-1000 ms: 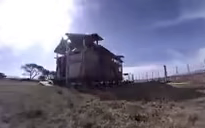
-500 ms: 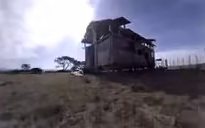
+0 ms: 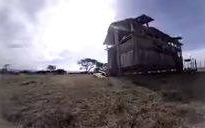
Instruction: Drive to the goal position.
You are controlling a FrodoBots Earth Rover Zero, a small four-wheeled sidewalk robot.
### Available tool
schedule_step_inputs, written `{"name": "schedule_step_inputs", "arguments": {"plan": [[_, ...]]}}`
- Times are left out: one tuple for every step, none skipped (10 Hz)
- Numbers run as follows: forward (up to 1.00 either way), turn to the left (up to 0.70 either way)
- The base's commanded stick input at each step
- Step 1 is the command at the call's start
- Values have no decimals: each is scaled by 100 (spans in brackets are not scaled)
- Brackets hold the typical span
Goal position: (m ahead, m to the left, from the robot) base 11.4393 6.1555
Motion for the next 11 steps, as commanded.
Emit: {"name": "schedule_step_inputs", "arguments": {"plan": [[70,0],[70,0],[70,0],[70,0],[70,0],[70,0],[70,0],[70,0],[70,0],[70,0],[70,0]]}}
